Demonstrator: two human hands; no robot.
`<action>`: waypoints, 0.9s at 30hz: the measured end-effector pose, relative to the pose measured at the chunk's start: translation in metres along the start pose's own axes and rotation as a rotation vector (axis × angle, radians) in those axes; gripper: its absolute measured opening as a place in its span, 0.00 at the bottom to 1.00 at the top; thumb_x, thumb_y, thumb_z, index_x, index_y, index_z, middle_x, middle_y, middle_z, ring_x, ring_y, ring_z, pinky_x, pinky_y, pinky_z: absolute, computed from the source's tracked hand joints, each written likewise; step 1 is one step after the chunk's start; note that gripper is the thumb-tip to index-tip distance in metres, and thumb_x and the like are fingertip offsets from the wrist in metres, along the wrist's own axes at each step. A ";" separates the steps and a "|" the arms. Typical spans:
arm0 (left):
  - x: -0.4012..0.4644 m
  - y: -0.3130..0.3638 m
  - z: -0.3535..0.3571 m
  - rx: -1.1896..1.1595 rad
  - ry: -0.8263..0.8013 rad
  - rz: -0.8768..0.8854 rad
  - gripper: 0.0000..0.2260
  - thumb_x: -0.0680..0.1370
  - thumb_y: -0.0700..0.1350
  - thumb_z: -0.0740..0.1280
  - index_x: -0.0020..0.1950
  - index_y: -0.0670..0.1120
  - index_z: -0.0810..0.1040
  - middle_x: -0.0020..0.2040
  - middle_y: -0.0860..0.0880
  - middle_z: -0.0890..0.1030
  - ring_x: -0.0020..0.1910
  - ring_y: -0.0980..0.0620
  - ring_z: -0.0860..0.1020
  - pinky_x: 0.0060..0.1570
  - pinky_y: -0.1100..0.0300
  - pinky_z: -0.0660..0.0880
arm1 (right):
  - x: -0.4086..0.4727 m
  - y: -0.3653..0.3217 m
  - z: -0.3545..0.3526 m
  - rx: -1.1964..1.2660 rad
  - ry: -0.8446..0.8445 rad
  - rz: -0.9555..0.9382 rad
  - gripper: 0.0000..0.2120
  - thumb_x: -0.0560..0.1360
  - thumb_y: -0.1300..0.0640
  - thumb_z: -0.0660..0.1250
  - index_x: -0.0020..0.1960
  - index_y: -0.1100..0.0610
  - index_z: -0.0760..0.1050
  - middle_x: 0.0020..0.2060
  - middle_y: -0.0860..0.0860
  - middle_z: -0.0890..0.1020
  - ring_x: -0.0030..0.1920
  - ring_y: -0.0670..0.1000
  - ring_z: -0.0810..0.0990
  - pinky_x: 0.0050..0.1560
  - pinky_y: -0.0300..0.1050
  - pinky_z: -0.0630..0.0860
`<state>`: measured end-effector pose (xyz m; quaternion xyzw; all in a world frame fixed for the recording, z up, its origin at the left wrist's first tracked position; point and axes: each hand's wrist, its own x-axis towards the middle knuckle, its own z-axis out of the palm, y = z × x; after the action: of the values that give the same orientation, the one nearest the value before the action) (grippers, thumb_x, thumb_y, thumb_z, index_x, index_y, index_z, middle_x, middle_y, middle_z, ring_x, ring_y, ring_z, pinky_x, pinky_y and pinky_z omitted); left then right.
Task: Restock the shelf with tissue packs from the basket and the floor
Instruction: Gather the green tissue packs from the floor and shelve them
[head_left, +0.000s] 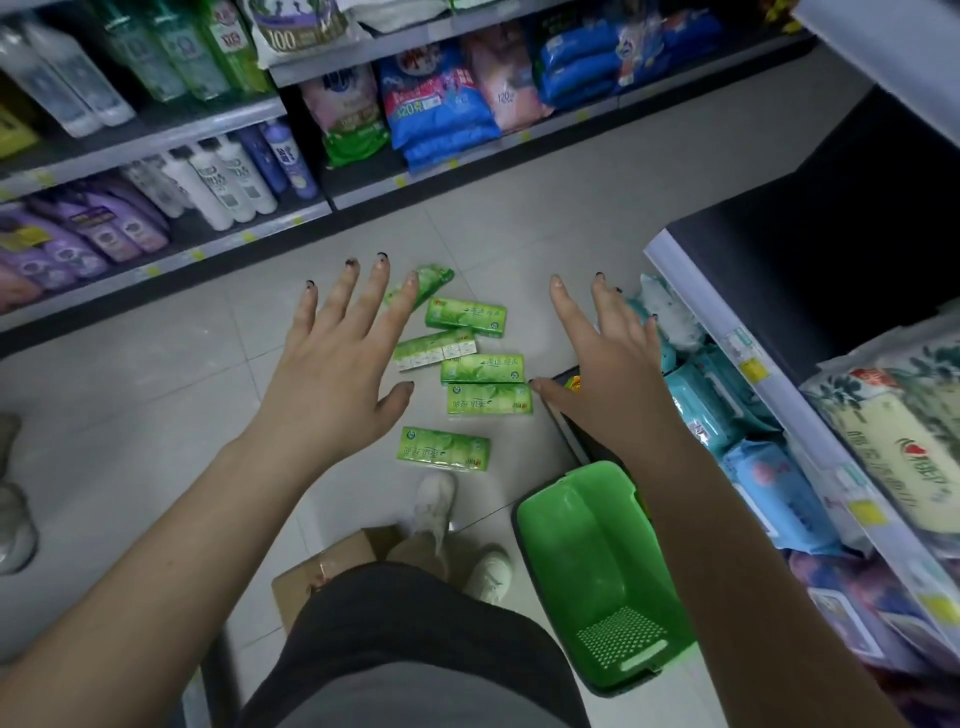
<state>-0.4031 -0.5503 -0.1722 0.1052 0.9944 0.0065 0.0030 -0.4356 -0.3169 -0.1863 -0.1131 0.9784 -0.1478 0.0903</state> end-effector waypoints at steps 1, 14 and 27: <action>0.000 0.002 -0.001 -0.002 -0.002 0.010 0.40 0.72 0.51 0.68 0.76 0.47 0.49 0.76 0.41 0.54 0.75 0.38 0.53 0.70 0.41 0.49 | 0.001 -0.002 -0.002 -0.008 -0.001 -0.005 0.43 0.71 0.43 0.67 0.76 0.44 0.42 0.76 0.57 0.48 0.76 0.57 0.48 0.72 0.61 0.44; 0.060 -0.011 -0.009 -0.118 0.018 0.064 0.38 0.75 0.51 0.64 0.76 0.49 0.43 0.77 0.45 0.47 0.76 0.42 0.46 0.72 0.46 0.43 | 0.035 -0.007 -0.012 -0.044 0.018 0.072 0.43 0.72 0.43 0.67 0.76 0.44 0.42 0.76 0.57 0.48 0.76 0.57 0.48 0.72 0.61 0.46; 0.188 -0.082 -0.006 -0.041 -0.015 0.331 0.39 0.73 0.50 0.67 0.77 0.47 0.49 0.77 0.46 0.52 0.76 0.40 0.49 0.71 0.42 0.47 | 0.149 -0.051 -0.025 -0.044 -0.006 0.188 0.43 0.72 0.42 0.65 0.76 0.44 0.40 0.76 0.56 0.47 0.76 0.56 0.47 0.73 0.60 0.45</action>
<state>-0.6038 -0.5909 -0.1680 0.2678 0.9631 0.0262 0.0116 -0.5735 -0.3948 -0.1681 -0.0229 0.9874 -0.1170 0.1041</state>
